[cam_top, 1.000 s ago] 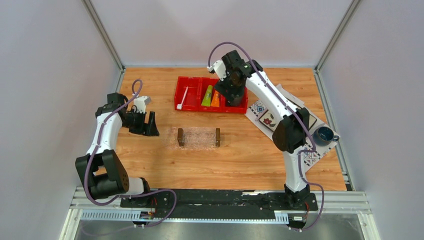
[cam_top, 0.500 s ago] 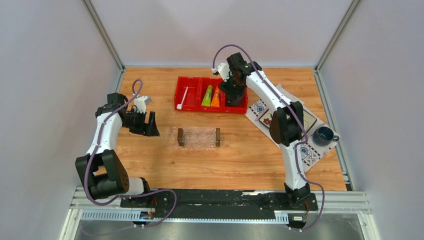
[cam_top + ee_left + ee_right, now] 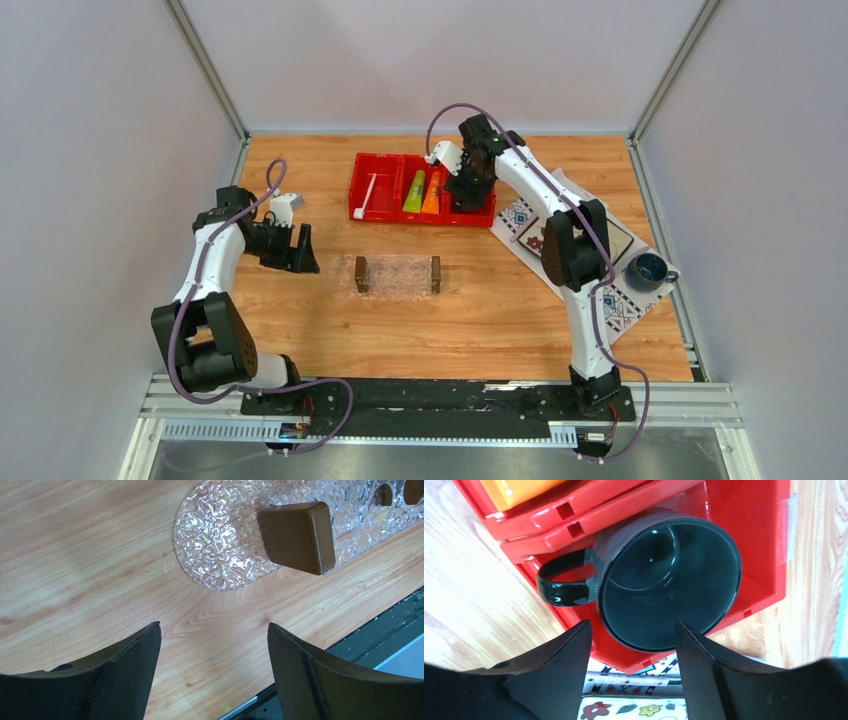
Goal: Prepare toiletry sets of a toothbrush and toothpaste on the tray
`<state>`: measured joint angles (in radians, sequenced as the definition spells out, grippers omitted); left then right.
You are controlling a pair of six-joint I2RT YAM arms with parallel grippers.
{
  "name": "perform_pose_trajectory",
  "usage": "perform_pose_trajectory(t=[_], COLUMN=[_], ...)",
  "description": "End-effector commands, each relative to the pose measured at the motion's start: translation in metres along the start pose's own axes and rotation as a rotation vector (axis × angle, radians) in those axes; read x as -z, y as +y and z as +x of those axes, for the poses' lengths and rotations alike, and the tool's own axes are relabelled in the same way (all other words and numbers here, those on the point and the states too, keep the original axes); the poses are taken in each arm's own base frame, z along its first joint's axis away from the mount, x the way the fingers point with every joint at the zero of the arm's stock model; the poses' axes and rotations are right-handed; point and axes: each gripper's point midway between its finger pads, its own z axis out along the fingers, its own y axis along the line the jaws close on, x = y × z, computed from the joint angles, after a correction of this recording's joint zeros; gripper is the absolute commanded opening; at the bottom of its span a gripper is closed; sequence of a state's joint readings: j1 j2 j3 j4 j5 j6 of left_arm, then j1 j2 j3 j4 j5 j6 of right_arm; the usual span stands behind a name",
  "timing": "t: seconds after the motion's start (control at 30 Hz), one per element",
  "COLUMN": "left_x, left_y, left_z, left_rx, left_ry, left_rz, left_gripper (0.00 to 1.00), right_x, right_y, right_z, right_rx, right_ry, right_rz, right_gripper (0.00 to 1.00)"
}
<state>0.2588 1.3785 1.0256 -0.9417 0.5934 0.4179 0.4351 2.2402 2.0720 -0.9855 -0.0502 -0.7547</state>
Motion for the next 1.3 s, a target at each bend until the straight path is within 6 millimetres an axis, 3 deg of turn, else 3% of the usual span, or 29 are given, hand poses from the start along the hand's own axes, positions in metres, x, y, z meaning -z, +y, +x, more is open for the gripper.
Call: perform_pose_trajectory(t=[0.0,0.53,0.73,1.27], left_x=[-0.003,-0.011,-0.013,-0.011], left_y=[0.003,0.010,0.012,0.013], left_z=[-0.003,-0.006,-0.008,-0.011], left_rx=[-0.013,0.015,0.024,0.021], left_ry=[-0.012,0.010,0.017,0.020], left_rz=[0.016,0.029,0.034,0.032], left_gripper=[0.86,0.86,0.85,0.86], right_x=[0.005,-0.023,-0.032,-0.020], right_y=[-0.020,-0.013,-0.008,-0.016], right_z=[-0.007,0.003,0.004,0.004], right_rx=[0.088,0.180,0.206,0.271], right_ry=[-0.041,-0.020,-0.001,0.028], right_rz=[0.049,0.039,0.041,0.080], right_gripper=[0.65,0.55,0.45,0.33])
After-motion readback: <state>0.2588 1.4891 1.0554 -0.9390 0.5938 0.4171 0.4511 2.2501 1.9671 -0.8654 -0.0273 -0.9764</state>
